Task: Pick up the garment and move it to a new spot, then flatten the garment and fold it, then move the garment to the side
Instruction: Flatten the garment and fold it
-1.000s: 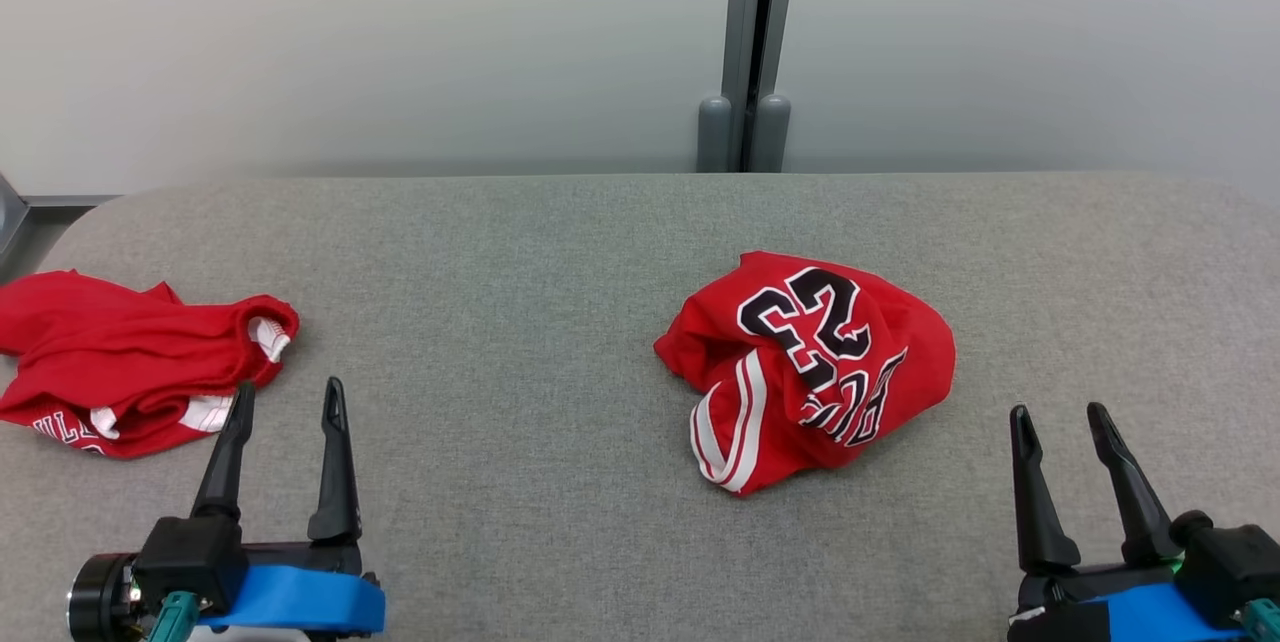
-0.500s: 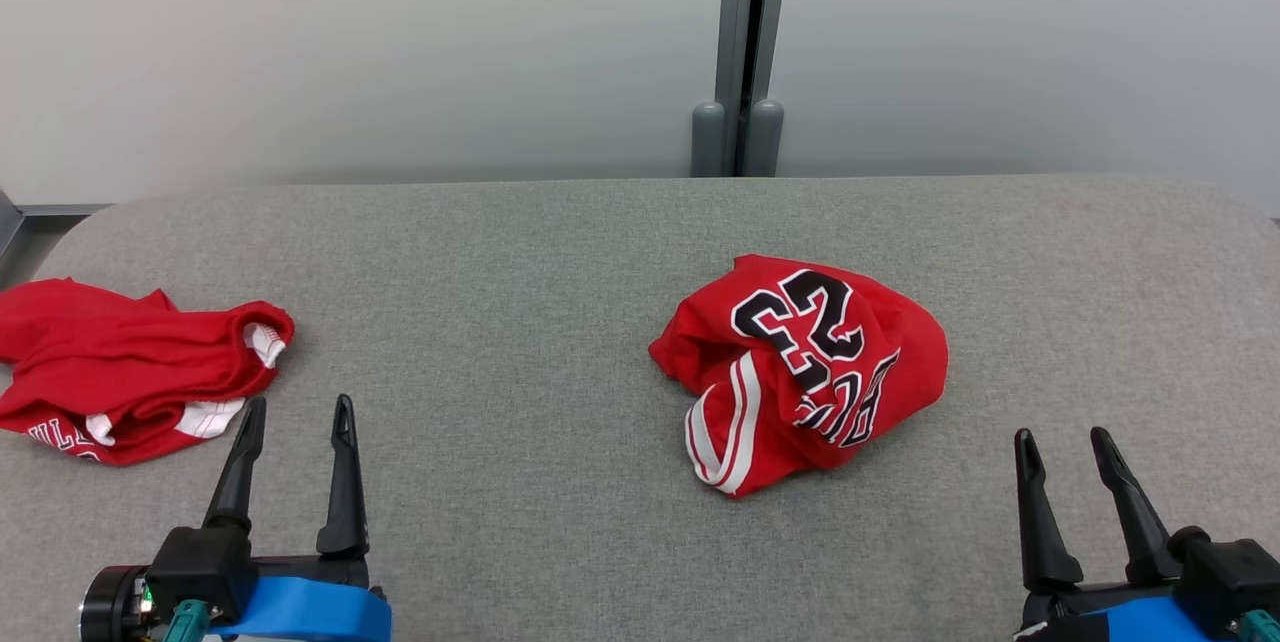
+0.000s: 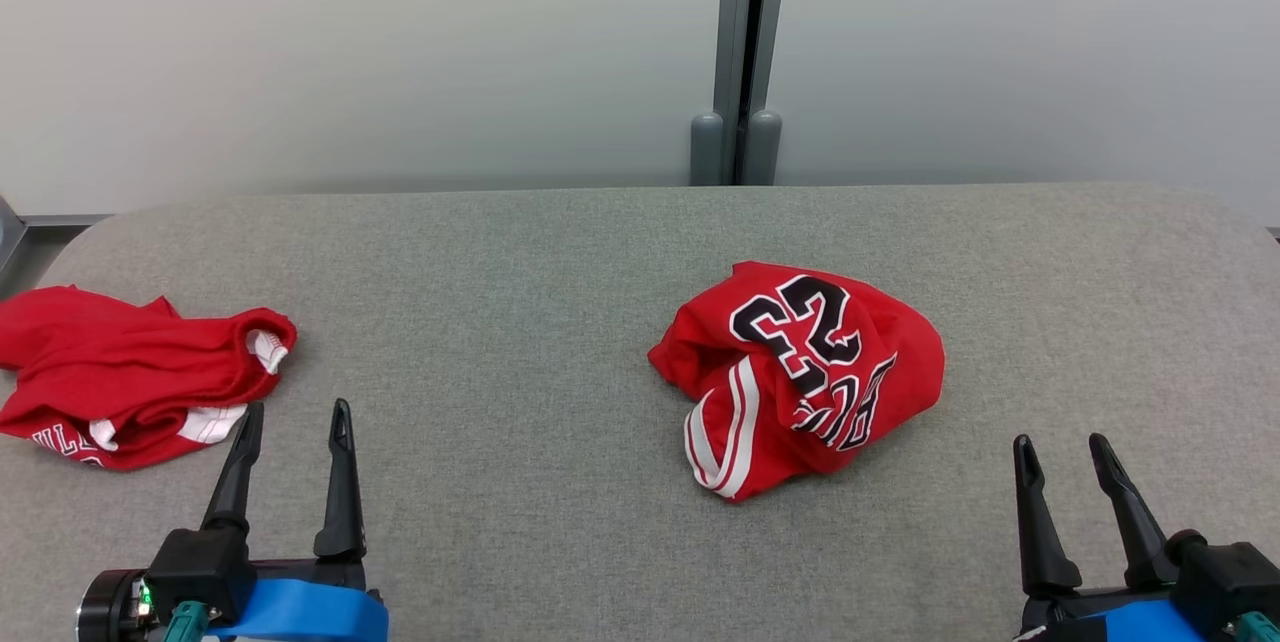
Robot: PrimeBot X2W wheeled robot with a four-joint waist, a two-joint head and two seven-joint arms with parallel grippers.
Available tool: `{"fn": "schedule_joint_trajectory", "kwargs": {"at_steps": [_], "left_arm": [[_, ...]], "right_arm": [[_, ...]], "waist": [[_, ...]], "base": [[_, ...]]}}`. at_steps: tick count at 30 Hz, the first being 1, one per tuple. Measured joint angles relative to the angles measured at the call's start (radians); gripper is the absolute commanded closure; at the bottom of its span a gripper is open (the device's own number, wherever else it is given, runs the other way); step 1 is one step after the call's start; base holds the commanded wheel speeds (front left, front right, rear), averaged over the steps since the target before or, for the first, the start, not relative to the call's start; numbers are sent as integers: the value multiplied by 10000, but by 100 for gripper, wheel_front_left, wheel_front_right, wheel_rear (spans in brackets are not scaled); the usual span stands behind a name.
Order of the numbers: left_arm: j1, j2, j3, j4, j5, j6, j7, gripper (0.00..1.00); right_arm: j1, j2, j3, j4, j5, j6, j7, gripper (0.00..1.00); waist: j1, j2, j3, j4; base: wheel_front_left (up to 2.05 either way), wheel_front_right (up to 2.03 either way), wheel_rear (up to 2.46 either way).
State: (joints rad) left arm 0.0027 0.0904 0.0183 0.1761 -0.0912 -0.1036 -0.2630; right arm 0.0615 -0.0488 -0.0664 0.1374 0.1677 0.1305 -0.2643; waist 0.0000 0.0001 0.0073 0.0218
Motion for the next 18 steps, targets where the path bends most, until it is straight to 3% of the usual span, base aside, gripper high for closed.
{"fn": "schedule_joint_trajectory", "kwargs": {"at_steps": [18], "left_arm": [[-12, -77, 213, 65, 61, -115, 0, 0]], "right_arm": [[0, 0, 19, 79, -8, 0, 0, 0]], "waist": [[0, 0, -58, -13]], "base": [[0, 0, 0]]}}
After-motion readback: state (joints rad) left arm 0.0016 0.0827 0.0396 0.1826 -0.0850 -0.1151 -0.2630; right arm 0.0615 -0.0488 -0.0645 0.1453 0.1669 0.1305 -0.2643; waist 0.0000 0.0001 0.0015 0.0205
